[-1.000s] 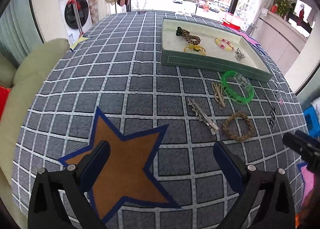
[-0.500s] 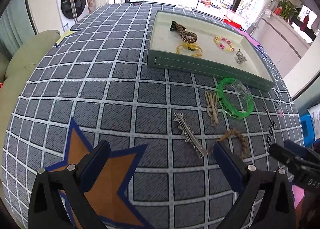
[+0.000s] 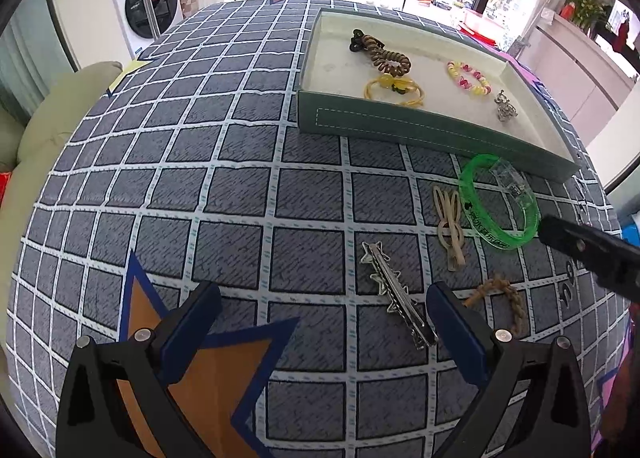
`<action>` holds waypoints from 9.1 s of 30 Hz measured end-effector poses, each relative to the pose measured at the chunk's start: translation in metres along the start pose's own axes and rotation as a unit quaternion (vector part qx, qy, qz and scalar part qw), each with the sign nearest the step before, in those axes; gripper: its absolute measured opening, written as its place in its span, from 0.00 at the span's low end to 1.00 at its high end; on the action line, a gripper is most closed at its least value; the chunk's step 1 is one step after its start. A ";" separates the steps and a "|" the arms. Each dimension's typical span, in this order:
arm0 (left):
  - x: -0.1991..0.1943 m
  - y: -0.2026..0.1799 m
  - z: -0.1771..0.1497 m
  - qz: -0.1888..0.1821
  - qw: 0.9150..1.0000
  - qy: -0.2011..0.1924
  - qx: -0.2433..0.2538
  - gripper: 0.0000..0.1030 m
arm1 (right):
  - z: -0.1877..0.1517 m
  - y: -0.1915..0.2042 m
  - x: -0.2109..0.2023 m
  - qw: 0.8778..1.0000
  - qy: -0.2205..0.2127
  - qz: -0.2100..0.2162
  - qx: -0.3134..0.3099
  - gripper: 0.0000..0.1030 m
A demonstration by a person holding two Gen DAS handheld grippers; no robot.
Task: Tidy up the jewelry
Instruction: 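Grasp the silver hair clip with the left gripper while the right grasps the green bangle, then carry the hair clip and green bangle into the tray and open both grippers, then withdraw both grippers from the tray toward the rope bracelet and hair tie, then grasp the tan hair tie with the left gripper while the right grasps the braided rope bracelet, then carry the hair tie and rope bracelet into the tray and open both grippers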
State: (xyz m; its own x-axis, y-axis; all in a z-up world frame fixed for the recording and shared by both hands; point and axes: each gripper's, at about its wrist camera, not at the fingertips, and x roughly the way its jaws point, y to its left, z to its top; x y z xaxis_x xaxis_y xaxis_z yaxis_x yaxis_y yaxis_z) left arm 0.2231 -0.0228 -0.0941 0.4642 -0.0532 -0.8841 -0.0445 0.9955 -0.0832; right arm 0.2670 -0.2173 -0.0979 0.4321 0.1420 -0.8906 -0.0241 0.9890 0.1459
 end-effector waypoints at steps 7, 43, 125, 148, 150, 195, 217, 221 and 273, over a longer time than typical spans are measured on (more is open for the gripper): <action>0.004 -0.008 -0.001 0.016 0.999 -0.001 0.030 1.00 | 0.011 0.010 0.021 1.000 0.009 -0.010 -0.012 0.82; -0.028 -0.002 -0.005 -0.112 0.992 -0.025 0.061 0.24 | -0.010 -0.003 -0.019 0.999 -0.024 0.020 -0.017 0.09; -0.059 -0.005 0.060 -0.017 0.989 -0.133 0.059 0.25 | 0.037 -0.021 -0.067 0.984 -0.153 0.080 0.046 0.88; -0.074 0.041 -0.015 0.004 0.993 -0.118 0.026 1.00 | -0.051 0.010 -0.072 0.996 -0.078 0.048 0.007 1.00; -0.071 0.043 -0.015 0.003 0.993 -0.112 0.021 1.00 | -0.054 0.009 -0.066 0.997 -0.063 0.035 0.009 1.00; 0.023 -0.031 0.039 -0.030 0.997 -0.011 0.064 1.00 | -0.073 0.050 -0.014 0.995 -0.064 -0.013 -0.074 0.53; 0.004 -0.068 0.026 -0.079 0.987 -0.006 0.144 0.16 | -0.081 0.049 -0.020 0.994 -0.064 -0.003 -0.085 0.06; -0.003 -0.053 0.024 -0.098 0.988 -0.009 0.118 0.16 | -0.080 0.042 -0.026 0.995 -0.068 0.004 -0.073 0.06; -0.020 -0.027 0.121 -0.094 0.989 -0.097 0.055 0.16 | 0.073 -0.038 -0.038 0.992 -0.102 0.065 0.047 0.07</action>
State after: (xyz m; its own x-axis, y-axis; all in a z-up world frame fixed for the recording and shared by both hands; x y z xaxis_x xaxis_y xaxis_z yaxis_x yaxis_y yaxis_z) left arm 0.3227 -0.0390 -0.0187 0.6166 -0.2321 -0.7523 0.1499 0.9727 -0.1772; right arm 0.3172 -0.2630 -0.0383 0.6049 0.2469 -0.7571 -0.0119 0.9534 0.3013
